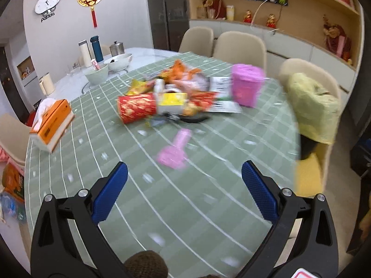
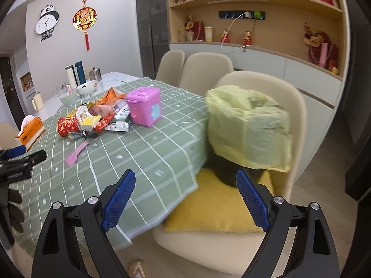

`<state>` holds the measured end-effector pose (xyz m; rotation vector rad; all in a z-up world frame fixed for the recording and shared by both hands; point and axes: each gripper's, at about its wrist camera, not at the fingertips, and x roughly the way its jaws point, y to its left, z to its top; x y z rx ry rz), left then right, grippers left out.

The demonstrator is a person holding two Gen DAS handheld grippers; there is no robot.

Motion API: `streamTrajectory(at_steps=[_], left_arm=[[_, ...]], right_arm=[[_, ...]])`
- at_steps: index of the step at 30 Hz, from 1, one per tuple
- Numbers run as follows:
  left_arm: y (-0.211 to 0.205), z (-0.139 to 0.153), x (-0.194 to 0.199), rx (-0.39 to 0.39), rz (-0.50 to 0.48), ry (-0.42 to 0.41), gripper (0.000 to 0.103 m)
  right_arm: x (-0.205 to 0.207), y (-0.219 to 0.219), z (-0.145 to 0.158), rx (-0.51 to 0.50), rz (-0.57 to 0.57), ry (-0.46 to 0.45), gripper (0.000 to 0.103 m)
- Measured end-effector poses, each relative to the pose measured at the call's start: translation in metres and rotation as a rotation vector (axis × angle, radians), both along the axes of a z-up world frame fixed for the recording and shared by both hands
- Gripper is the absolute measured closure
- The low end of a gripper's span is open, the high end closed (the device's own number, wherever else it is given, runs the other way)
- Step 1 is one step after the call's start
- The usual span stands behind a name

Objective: Collect trash
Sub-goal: 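Grasp the red paper cup with the left tool while the right tool grasps the pink spoon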

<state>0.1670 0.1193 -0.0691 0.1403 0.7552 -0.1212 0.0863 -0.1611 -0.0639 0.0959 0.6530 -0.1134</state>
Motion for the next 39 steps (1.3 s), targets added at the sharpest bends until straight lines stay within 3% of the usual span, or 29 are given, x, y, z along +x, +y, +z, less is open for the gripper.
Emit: streamTrajectory(at_steps=[7, 9, 12, 16, 19, 21, 26, 28, 30, 34, 36, 39], left_arm=[[0.080, -0.027, 0.117, -0.098, -0.012, 0.101, 0.009], [0.096, -0.033, 0.142, -0.131, -0.013, 0.104, 0.016], [0.109, -0.041, 0.170, -0.193, -0.037, 0.160, 0.029], [0.111, -0.043, 0.194, -0.252, -0.089, 0.212, 0.035], [0.110, -0.046, 0.210, -0.289, -0.109, 0.249, 0.039], [0.112, -0.050, 0.220, -0.330, -0.101, 0.296, 0.056], [0.118, -0.040, 0.215, -0.354, -0.121, 0.295, 0.081], [0.124, -0.036, 0.208, -0.370, -0.119, 0.296, 0.088], [0.129, -0.035, 0.204, -0.382, -0.112, 0.303, 0.093], [0.136, -0.032, 0.193, -0.361, -0.120, 0.291, 0.095], [0.142, -0.030, 0.186, -0.369, -0.119, 0.288, 0.095], [0.149, -0.028, 0.180, -0.374, -0.108, 0.283, 0.096]], right_arm=[[0.090, 0.052, -0.015, -0.014, -0.002, 0.059, 0.018], [0.112, 0.070, -0.021, -0.014, 0.000, 0.068, 0.018], [0.132, 0.097, -0.030, -0.023, 0.029, 0.105, 0.018], [0.143, 0.127, -0.041, -0.017, 0.059, 0.146, 0.018], [0.152, 0.143, -0.047, 0.042, 0.081, 0.183, 0.018], [0.156, 0.156, -0.050, 0.068, 0.103, 0.198, 0.018], [0.176, 0.199, -0.055, 0.137, 0.187, 0.215, 0.019], [0.187, 0.220, -0.061, 0.133, 0.217, 0.233, 0.027], [0.199, 0.237, -0.072, 0.107, 0.240, 0.274, 0.043], [0.212, 0.249, -0.088, 0.094, 0.263, 0.307, 0.049], [0.216, 0.252, -0.088, 0.034, 0.277, 0.311, 0.075], [0.218, 0.241, -0.088, 0.102, 0.326, 0.334, 0.083]])
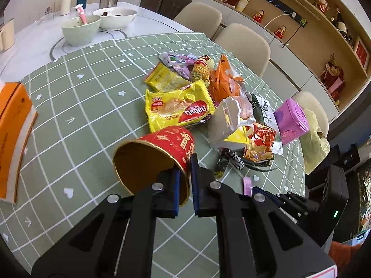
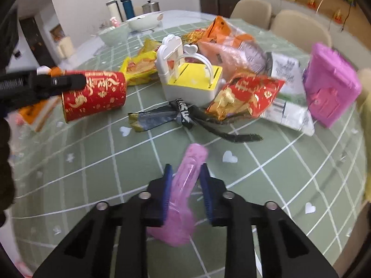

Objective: Collect trash
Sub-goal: 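Grasp the red paper cup with the left tool while the right tool grasps the pink spoon, then carry the red cup and pink spoon to the bag and release both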

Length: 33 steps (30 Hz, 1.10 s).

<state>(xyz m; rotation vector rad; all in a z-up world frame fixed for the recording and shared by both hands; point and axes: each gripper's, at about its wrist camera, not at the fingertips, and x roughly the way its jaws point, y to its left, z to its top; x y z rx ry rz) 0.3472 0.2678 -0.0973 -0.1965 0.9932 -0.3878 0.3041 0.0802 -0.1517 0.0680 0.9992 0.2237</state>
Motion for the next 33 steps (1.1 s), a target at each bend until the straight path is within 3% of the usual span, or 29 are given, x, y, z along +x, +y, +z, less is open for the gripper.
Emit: streamTrajectory(at_steps=[7, 18, 25, 33], left_arm=[[-0.006, 0.009, -0.021, -0.026, -0.004, -0.006, 0.100], [-0.080, 0.068, -0.039, 0.008, -0.055, -0.132, 0.100], [-0.168, 0.116, -0.047, -0.002, -0.069, -0.209, 0.100], [-0.316, 0.153, -0.037, -0.086, -0.253, -0.291, 0.100]], right_arm=[[-0.017, -0.043, 0.034, 0.053, -0.017, -0.026, 0.083], [-0.034, -0.126, 0.089, 0.043, -0.041, -0.163, 0.083], [-0.043, -0.217, 0.129, 0.075, -0.070, -0.268, 0.083], [-0.057, -0.342, 0.176, -0.001, -0.167, -0.414, 0.083]])
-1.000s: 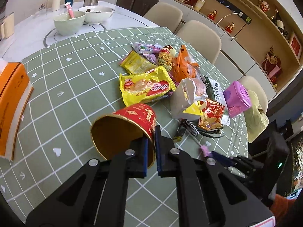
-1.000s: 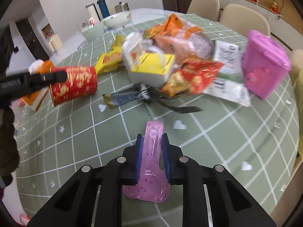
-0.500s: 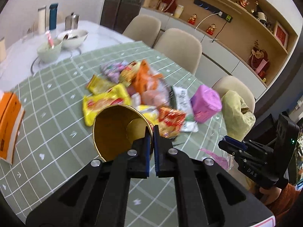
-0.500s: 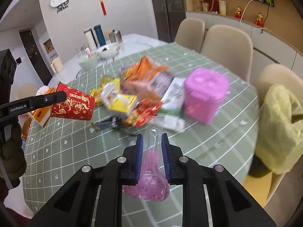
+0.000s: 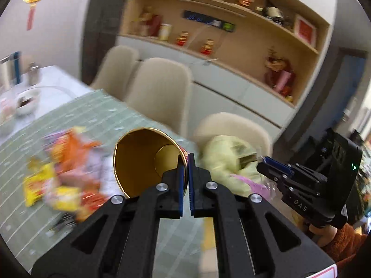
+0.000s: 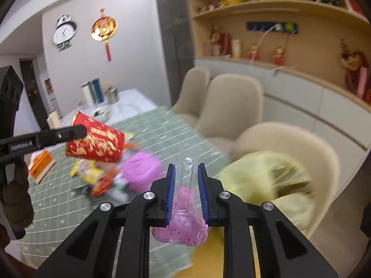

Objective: Collect trash
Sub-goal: 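Carry the red cup and pink spoon to the bag and release both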

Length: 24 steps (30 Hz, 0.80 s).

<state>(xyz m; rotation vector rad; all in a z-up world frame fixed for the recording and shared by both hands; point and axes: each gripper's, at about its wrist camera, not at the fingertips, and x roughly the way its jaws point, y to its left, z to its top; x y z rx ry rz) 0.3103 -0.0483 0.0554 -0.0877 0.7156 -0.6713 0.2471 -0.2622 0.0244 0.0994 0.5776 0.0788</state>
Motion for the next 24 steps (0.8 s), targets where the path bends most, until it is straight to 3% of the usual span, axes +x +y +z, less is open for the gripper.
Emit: streamTrajectory(at_steps=[6, 12, 21, 24], left_arm=[[-0.102, -0.010, 0.013, -0.025, -0.128, 0.019, 0.100], [-0.191, -0.034, 0.032, -0.002, -0.218, 0.081, 0.100], [-0.248, -0.072, 0.054, 0.070, -0.229, 0.163, 0.100], [-0.247, -0.084, 0.058, 0.076, -0.201, 0.202, 0.082]], right_arm=[[-0.011, -0.095, 0.015, -0.061, -0.116, -0.052, 0.083], [-0.011, -0.169, 0.012, -0.050, -0.203, -0.045, 0.083], [0.012, -0.213, -0.013, -0.004, -0.208, -0.025, 0.083], [0.027, -0.215, -0.021, 0.014, -0.188, -0.014, 0.083]])
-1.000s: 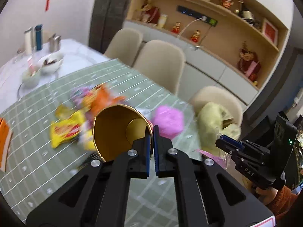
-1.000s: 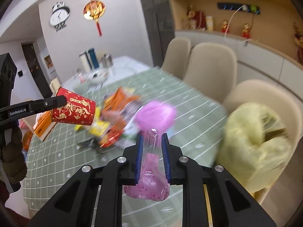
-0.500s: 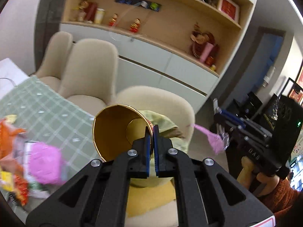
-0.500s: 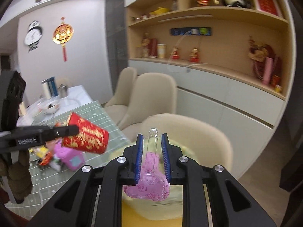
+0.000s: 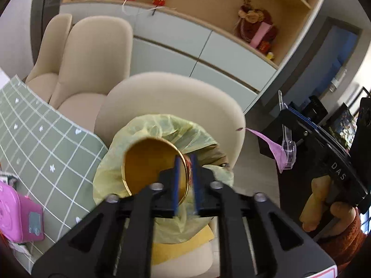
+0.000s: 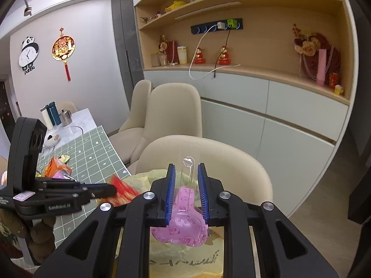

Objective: Collect trash
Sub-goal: 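Carry the red cup and pink spoon to the bag and release both, then move both tools back over the snack pile on the table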

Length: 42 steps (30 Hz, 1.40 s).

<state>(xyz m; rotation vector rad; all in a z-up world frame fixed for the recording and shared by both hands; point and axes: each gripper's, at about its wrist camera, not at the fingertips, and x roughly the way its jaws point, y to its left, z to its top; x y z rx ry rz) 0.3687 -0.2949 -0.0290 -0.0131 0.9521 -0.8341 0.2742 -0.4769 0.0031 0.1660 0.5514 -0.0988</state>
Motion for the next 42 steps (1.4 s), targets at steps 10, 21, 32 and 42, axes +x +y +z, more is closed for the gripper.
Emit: streamTrajectory(at_steps=[10, 21, 32, 42], left_arm=[[0.046, 0.000, -0.014, 0.063, 0.151, -0.030, 0.071], [0.099, 0.020, -0.043, 0.062, 0.297, -0.172, 0.058], [0.142, 0.017, -0.055, 0.079, 0.350, -0.196, 0.053], [0.234, 0.019, -0.066, 0.092, 0.433, -0.202, 0.053]], right_arm=[[0.035, 0.017, -0.030, 0.052, 0.081, 0.032, 0.083], [0.053, 0.032, -0.053, 0.047, 0.086, 0.072, 0.077], [0.023, 0.070, -0.042, 0.007, 0.082, 0.051, 0.072], [-0.004, 0.157, -0.032, 0.022, 0.092, 0.048, 0.072]])
